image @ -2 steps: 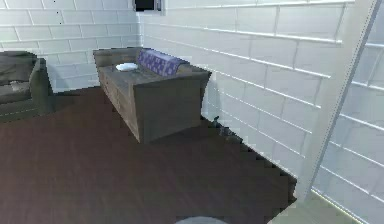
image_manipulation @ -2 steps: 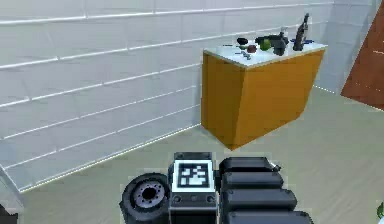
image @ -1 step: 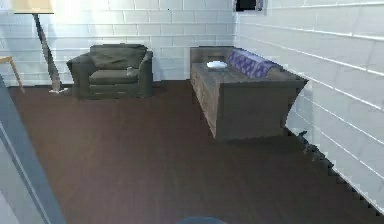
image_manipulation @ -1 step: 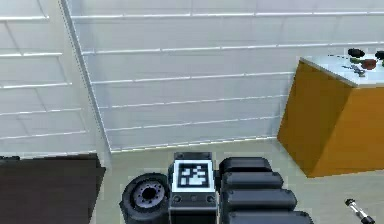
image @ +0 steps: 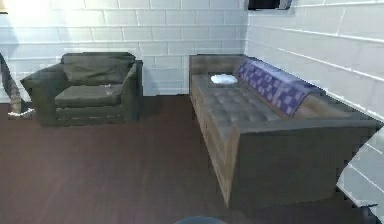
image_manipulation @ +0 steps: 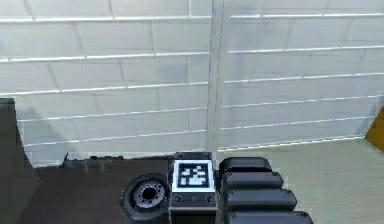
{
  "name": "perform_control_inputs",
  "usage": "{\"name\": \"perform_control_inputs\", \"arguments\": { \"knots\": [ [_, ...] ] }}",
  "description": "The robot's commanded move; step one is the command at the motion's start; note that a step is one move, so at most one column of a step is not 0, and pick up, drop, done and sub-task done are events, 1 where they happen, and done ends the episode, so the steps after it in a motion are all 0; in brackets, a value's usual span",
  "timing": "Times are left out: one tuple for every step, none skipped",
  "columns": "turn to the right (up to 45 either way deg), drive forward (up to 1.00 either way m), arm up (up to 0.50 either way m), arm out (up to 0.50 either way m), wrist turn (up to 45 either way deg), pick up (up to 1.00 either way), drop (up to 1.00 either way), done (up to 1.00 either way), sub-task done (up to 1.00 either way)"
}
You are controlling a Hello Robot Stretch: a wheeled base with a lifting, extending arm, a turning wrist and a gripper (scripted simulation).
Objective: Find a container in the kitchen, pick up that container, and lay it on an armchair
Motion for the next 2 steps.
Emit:
{"name": "perform_control_inputs", "arguments": {
  "knots": [
    [3.0,0.00,0.00,0.00,0.0,0.00,0.00,0.00,0.00],
    [0.0,0.10,0.00,0.00,0.0,0.00,0.00,0.00,0.00]
  ]
}}
